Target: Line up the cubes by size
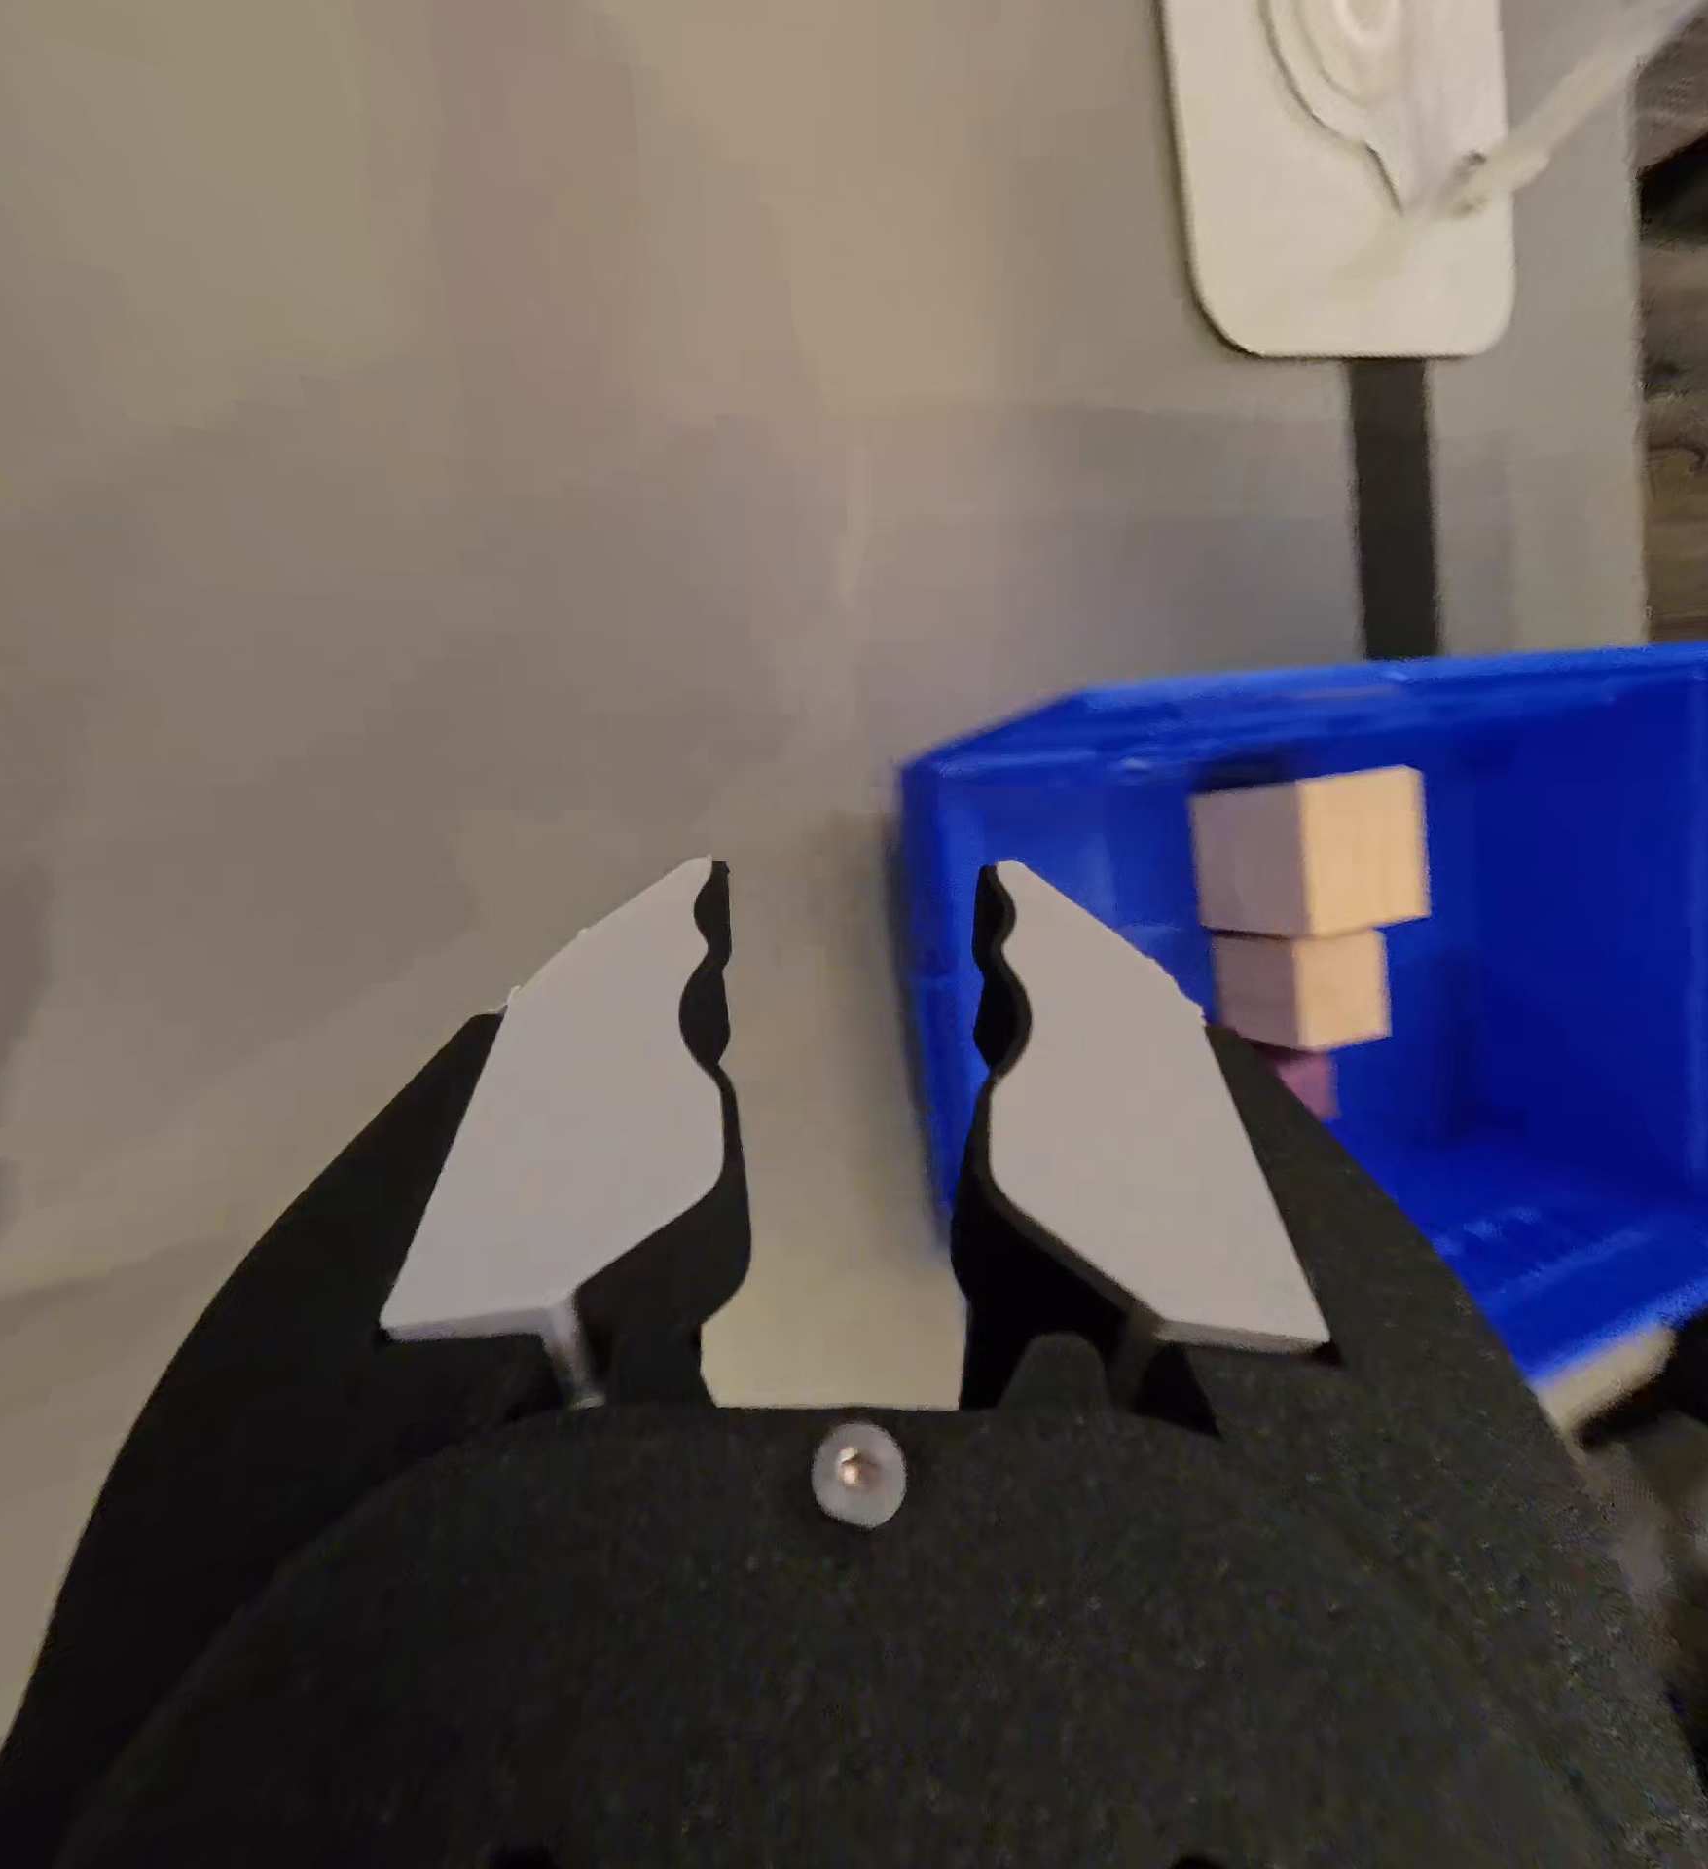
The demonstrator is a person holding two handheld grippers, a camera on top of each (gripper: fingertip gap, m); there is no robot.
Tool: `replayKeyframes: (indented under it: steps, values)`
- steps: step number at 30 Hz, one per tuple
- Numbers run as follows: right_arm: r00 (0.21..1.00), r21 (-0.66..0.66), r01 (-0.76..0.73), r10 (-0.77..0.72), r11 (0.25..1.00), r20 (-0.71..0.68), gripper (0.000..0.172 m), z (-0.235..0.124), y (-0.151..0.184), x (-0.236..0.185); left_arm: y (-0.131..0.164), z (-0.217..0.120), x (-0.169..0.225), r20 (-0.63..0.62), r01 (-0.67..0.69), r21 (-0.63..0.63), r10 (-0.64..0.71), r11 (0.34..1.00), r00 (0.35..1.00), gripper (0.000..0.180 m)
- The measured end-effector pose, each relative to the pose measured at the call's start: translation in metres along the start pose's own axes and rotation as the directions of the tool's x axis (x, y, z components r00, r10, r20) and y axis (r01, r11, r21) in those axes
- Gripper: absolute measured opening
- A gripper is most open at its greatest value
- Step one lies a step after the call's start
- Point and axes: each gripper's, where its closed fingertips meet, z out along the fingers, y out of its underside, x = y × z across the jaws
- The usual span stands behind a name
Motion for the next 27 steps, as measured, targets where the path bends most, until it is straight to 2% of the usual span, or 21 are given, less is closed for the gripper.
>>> replayKeyframes:
  steps: [7, 14, 21, 22, 23, 27]
  values:
    - [0.988, 0.069, -0.089, 0.079, 0.994, 0.134, 0.046, 0.023, -0.014, -0.075, 0.041, 0.060, -0.003, -0.157, -0.051, -0.116, 0.032, 0.992, 0.987, 0.057]
    - [0.980, 0.100, -0.108, 0.090, 0.989, 0.176, 0.044, 0.024, -0.034, -0.102, 0.065, 0.103, 0.006, -0.253, -0.080, -0.179, 0.033, 0.981, 0.967, 0.050]
    - [0.977, 0.103, -0.098, 0.076, 0.990, 0.200, 0.044, 0.030, -0.041, -0.113, 0.073, 0.118, 0.009, -0.288, -0.077, -0.193, 0.018, 0.978, 0.957, 0.039]
    - [0.976, 0.105, -0.099, 0.076, 0.990, 0.204, 0.044, 0.031, -0.041, -0.114, 0.074, 0.118, 0.011, -0.299, -0.075, -0.197, 0.013, 0.978, 0.954, 0.027]
    - [0.975, 0.104, -0.099, 0.076, 0.990, 0.208, 0.044, 0.032, -0.041, -0.114, 0.074, 0.119, 0.012, -0.304, -0.070, -0.194, 0.008, 0.979, 0.952, 0.026]
    - [0.973, 0.124, -0.104, 0.075, 0.987, 0.218, 0.043, 0.035, -0.045, -0.114, 0.072, 0.116, 0.007, -0.271, -0.047, -0.178, -0.003, 0.983, 0.962, 0.021]
